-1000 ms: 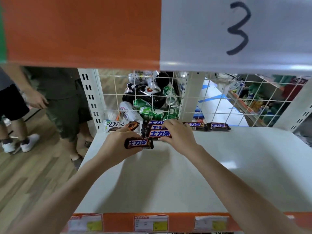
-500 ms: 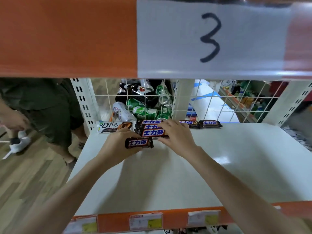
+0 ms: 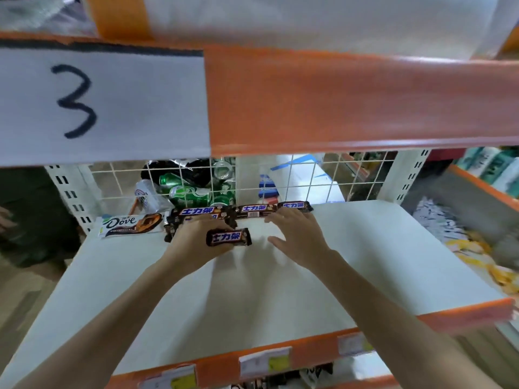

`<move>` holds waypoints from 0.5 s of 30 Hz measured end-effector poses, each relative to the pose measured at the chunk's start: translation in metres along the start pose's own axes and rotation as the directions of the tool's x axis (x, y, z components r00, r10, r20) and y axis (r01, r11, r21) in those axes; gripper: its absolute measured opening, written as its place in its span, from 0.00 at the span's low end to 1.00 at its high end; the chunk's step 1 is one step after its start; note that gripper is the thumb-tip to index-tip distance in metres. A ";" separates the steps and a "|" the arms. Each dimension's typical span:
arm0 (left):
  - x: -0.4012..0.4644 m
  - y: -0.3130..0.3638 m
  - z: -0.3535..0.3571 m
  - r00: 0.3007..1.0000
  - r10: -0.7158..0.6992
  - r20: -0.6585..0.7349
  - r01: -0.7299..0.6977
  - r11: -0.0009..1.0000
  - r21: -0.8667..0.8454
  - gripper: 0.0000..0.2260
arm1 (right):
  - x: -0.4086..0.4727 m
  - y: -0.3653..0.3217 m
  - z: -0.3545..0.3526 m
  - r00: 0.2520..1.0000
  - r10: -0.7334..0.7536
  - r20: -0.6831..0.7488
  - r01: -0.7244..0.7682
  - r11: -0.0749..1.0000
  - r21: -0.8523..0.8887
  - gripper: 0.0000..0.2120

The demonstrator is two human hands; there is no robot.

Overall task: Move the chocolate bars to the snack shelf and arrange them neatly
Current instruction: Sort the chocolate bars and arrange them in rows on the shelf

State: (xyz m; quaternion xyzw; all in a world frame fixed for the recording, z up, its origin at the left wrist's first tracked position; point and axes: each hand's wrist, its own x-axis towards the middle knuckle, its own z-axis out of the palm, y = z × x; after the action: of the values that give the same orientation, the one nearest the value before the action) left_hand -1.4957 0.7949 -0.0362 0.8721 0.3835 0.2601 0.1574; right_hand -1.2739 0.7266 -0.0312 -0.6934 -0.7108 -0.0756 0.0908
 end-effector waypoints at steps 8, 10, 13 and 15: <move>0.041 0.044 0.045 0.999 -0.035 0.007 0.035 0.999 0.014 0.14 | -0.023 0.076 -0.009 0.999 0.008 0.033 -0.006 0.999 -0.042 0.19; 0.051 0.053 0.057 0.999 -0.040 0.004 0.040 0.999 0.019 0.14 | -0.028 0.091 -0.009 0.999 0.009 0.052 -0.007 0.999 -0.043 0.18; 0.067 0.066 0.073 0.999 -0.035 0.000 0.035 0.999 0.021 0.15 | -0.032 0.109 -0.007 0.998 0.009 0.060 -0.008 1.000 -0.024 0.17; 0.077 0.073 0.082 0.999 -0.044 -0.013 0.045 0.999 0.030 0.15 | -0.034 0.118 -0.005 0.998 0.006 0.063 -0.007 1.000 0.013 0.16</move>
State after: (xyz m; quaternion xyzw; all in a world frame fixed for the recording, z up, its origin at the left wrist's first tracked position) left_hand -1.3620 0.7986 -0.0429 0.8640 0.4076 0.2561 0.1478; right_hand -1.1547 0.6960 -0.0361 -0.6971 -0.7115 -0.0488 0.0729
